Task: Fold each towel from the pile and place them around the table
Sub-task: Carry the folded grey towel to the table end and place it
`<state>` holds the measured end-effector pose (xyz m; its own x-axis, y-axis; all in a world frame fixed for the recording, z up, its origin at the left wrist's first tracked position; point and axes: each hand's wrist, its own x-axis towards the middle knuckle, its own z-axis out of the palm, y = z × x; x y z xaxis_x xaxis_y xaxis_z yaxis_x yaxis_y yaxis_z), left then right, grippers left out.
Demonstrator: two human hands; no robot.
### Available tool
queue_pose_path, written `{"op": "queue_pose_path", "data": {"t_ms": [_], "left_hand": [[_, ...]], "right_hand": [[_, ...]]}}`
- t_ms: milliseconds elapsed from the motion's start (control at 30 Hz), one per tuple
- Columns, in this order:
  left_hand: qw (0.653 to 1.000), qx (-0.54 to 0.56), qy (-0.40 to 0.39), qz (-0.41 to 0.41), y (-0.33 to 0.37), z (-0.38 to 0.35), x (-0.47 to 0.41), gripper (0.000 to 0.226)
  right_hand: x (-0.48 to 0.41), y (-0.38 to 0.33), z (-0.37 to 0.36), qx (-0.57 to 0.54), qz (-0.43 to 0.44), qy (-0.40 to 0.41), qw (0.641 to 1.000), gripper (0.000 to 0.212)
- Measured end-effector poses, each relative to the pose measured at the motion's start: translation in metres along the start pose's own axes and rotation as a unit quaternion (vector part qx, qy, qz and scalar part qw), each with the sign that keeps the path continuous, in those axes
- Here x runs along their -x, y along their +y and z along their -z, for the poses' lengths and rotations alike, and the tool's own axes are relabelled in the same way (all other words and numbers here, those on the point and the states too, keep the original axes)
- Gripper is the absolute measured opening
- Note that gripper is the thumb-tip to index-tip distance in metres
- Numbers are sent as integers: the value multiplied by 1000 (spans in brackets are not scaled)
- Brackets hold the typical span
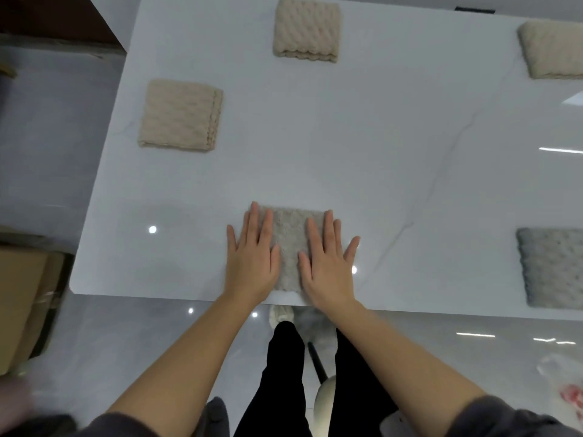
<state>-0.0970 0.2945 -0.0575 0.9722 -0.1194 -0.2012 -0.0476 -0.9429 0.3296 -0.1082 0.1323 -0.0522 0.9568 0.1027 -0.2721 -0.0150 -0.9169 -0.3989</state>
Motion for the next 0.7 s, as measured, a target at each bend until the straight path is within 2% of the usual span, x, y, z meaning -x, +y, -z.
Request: {"op": "queue_pose_path", "data": {"t_ms": [233,467,633,700], "left_hand": [[998,-41,10,-36,1,-7,-4,60],[998,-60,7,-35,5,-7,-5,60],[995,-46,-18,-84,-17,10,-13,61],[995,-27,-15,-94,-35,24,-23,62]], "right_hand": [[-3,-4,-12,26,4,24,999,60],[-5,-6,-16,33,6,44,998,59],[-1,9,1,36,42,45,997,61],[6,20,15,44,90,57,993,60]]}}
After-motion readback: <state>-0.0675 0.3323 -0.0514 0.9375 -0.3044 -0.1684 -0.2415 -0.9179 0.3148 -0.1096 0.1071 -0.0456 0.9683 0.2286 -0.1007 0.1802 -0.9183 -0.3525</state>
